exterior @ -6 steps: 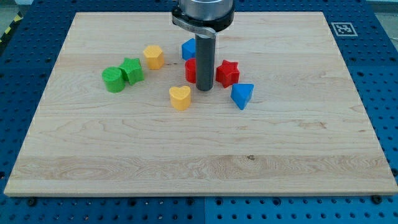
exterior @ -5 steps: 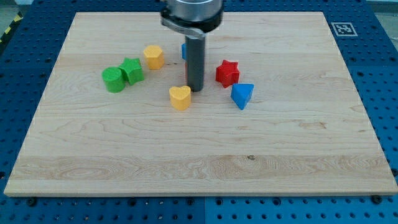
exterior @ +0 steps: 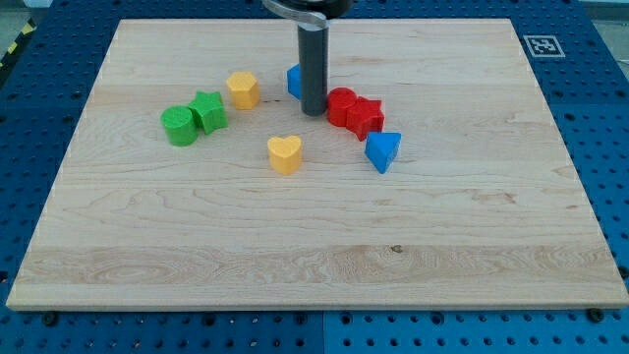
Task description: Move the red circle above the red star
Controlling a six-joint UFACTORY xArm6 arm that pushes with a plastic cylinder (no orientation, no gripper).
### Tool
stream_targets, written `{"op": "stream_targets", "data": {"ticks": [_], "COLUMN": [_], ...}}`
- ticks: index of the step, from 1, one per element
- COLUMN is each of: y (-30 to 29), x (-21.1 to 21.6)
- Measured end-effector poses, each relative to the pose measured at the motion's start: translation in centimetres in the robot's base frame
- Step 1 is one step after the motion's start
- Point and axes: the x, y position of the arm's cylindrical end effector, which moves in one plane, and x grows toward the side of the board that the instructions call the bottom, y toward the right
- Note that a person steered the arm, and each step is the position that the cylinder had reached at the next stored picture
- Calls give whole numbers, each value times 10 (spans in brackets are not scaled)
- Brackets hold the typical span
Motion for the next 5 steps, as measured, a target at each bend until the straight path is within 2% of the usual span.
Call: {"op": "stream_targets", "data": {"ticks": [3, 4, 5], "y": [45, 30, -13], "x": [0, 0, 0]}}
